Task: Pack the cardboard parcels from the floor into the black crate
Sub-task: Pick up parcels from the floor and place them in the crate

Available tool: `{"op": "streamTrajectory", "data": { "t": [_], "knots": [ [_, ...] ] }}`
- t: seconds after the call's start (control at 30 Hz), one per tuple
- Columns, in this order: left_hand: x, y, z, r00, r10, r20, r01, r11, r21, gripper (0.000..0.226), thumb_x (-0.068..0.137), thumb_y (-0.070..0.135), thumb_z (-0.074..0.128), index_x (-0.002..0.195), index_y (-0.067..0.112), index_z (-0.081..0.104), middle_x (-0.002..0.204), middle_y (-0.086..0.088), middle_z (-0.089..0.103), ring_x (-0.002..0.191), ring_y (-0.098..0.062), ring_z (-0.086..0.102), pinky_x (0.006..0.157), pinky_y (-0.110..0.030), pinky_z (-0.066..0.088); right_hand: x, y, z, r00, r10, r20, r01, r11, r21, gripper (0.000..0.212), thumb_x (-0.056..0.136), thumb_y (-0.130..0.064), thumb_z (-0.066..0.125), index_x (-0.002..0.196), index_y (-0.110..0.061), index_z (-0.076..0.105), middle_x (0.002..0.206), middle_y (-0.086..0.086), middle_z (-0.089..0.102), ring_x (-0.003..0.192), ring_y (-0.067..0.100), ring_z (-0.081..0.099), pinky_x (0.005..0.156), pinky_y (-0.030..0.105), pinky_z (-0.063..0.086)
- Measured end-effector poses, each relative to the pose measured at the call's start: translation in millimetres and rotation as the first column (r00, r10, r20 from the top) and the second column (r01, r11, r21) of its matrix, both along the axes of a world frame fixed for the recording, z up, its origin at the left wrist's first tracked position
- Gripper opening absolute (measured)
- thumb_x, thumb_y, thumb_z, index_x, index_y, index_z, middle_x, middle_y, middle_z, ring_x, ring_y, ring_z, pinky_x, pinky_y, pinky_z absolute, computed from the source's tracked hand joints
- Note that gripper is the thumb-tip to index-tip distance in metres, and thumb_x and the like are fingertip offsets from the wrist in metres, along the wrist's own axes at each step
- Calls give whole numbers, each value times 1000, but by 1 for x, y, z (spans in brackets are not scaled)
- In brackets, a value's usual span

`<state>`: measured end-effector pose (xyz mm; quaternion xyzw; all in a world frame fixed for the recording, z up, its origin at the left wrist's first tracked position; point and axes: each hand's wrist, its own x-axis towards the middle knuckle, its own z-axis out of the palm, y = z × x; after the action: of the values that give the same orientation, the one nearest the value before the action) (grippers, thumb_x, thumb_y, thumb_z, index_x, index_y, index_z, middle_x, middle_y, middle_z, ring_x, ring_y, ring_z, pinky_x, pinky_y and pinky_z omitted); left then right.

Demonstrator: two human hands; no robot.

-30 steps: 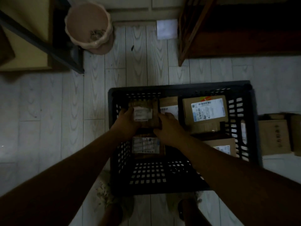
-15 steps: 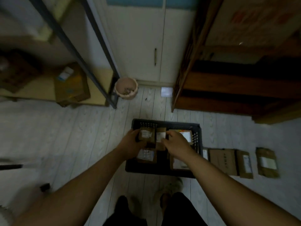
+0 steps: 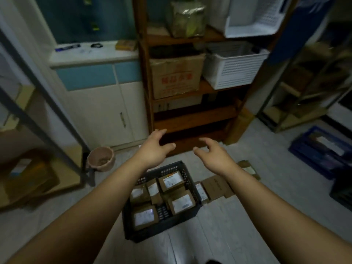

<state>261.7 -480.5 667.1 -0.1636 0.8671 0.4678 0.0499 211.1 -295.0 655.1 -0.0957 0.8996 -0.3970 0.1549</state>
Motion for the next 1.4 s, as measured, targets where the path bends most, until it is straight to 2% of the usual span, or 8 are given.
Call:
{"op": "streamTrajectory", "data": {
  "t": [0.27, 0.37, 0.5, 0.7, 0.9, 1.1, 1.23, 1.4],
  "knots": [
    [-33, 125, 54, 964, -243, -110, 243, 970, -16, 67, 89, 41, 58, 146, 33, 24, 159, 5, 9, 144, -18, 17, 116, -38, 25, -14, 134, 43, 968, -225, -107, 229, 973, 21, 55, 92, -47, 53, 142, -28, 39, 149, -1, 38, 133, 20, 40, 101, 32, 39],
    [-59, 198, 61, 937, -321, -137, 319, 947, -38, 67, 89, 40, 59, 146, 34, 25, 158, 4, 10, 145, -17, 15, 114, -32, 20, -20, 204, 52, 959, -253, -130, 262, 964, 52, 54, 93, -46, 52, 142, -27, 39, 149, -2, 37, 131, 21, 42, 99, 32, 38],
    [-92, 293, 61, 919, -372, -134, 374, 927, -9, 66, 89, 40, 58, 146, 32, 25, 158, 2, 10, 145, -19, 15, 116, -37, 24, -31, 301, 60, 954, -259, -150, 272, 959, 75, 53, 94, -43, 52, 142, -25, 40, 149, 1, 37, 135, 21, 38, 106, 34, 36],
    [-133, 403, 51, 913, -391, -114, 397, 917, 36, 66, 89, 39, 58, 146, 30, 27, 158, 3, 15, 144, -19, 18, 116, -37, 21, -55, 426, 55, 943, -314, -108, 324, 941, 96, 51, 93, -43, 54, 140, -28, 43, 147, -1, 40, 132, 18, 41, 104, 32, 36],
    [-184, 448, 35, 916, -400, -25, 400, 916, -7, 69, 88, 41, 58, 147, 30, 23, 159, 2, 8, 146, -19, 12, 117, -37, 19, -122, 468, 43, 963, -255, -89, 262, 961, 84, 52, 93, -42, 53, 141, -25, 42, 146, 1, 40, 132, 19, 40, 105, 32, 34],
    [-284, 466, 11, 934, -358, -4, 358, 933, -41, 69, 89, 39, 58, 148, 27, 24, 158, 0, 10, 146, -20, 12, 118, -39, 17, -222, 477, 20, 978, -192, -84, 203, 969, 144, 54, 93, -41, 54, 142, -23, 41, 147, 0, 39, 134, 17, 39, 104, 25, 30],
    [-363, 488, -9, 936, -350, 30, 348, 935, 68, 74, 82, 48, 60, 146, 28, 28, 155, -3, 24, 138, -26, 32, 112, -45, 33, -285, 507, 16, 982, -187, -25, 188, 960, 208, 55, 93, -42, 53, 143, -23, 39, 148, -1, 37, 135, 16, 36, 105, 23, 27],
    [-432, 510, -21, 936, -342, 86, 328, 933, 147, 66, 90, 34, 58, 147, 23, 27, 153, -7, 27, 135, -28, 37, 110, -45, 35, -354, 547, 18, 973, -228, 16, 218, 946, 240, 54, 93, -44, 53, 142, -24, 40, 147, 1, 37, 133, 17, 39, 107, 28, 32]
  ]
}}
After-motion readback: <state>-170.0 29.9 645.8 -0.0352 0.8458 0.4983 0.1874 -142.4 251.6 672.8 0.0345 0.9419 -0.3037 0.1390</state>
